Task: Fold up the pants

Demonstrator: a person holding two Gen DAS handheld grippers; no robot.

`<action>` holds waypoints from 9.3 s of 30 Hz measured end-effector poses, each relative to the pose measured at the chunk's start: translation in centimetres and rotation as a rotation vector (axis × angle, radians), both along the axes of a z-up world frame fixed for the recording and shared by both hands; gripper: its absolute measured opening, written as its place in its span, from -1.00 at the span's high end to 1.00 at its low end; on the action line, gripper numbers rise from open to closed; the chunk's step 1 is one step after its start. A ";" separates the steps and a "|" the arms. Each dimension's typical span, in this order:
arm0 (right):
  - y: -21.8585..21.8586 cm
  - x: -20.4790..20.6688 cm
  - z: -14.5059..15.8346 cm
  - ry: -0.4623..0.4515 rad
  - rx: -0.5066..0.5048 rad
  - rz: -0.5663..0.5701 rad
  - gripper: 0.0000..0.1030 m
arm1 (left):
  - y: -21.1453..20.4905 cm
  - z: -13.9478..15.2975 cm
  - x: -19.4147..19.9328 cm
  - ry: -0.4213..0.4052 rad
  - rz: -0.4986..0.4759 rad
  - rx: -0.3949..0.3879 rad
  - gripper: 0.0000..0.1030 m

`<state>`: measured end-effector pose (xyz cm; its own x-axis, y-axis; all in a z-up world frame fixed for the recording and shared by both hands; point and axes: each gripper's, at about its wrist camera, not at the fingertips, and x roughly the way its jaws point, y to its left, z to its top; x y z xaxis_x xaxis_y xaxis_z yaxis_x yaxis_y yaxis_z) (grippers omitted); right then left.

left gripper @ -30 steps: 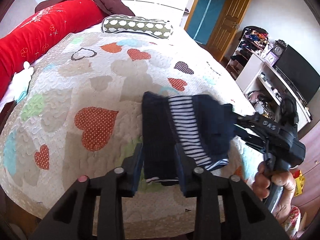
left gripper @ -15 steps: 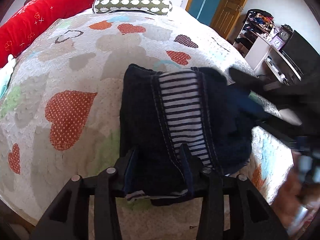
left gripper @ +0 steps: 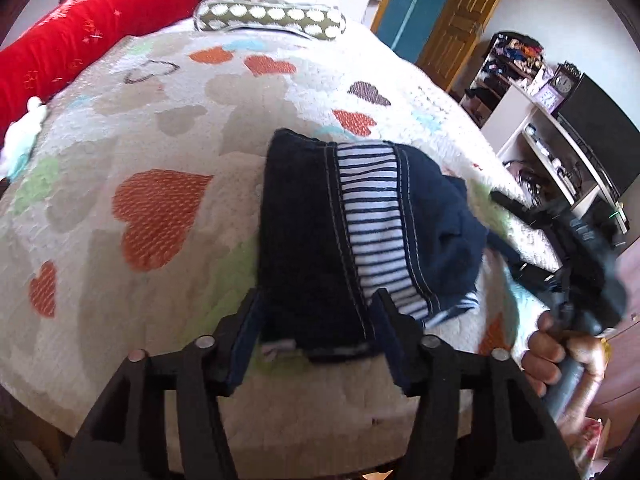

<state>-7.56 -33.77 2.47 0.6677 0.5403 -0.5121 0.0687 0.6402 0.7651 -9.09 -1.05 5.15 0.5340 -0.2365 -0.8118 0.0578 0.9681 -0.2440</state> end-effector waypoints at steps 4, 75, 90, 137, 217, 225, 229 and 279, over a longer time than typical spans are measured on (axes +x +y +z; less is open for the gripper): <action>-2.6 -1.9 -2.0 -0.042 0.153 -0.075 0.10 | 1.5 -0.1 -1.5 0.000 0.052 -0.004 -0.27; 5.3 -3.0 -1.4 -0.294 -0.494 -0.066 0.02 | -2.4 -5.7 -2.7 0.079 0.031 0.208 -1.00; 5.2 -2.7 -1.3 -0.308 -0.503 -0.065 0.00 | -3.3 -5.8 -3.9 0.014 0.041 0.232 -1.00; 4.8 -2.4 -1.3 -0.316 -0.511 -0.062 -0.01 | -3.3 -5.7 -3.8 0.019 0.039 0.231 -1.00; 4.9 2.9 4.1 -0.070 -0.320 0.230 -0.60 | 1.9 0.3 5.5 -0.023 -0.011 -0.130 -1.00; 6.8 4.7 1.6 -0.014 -0.258 0.291 -0.60 | 0.8 -1.6 7.2 0.024 -0.050 -0.124 -0.88; 7.1 6.2 1.4 -0.002 -0.218 0.333 0.07 | 0.8 -2.5 7.8 0.080 -0.124 -0.265 0.51; 12.2 0.5 9.4 -0.196 -0.558 0.244 -0.32 | 2.6 11.6 -3.8 -0.424 0.224 0.160 -0.70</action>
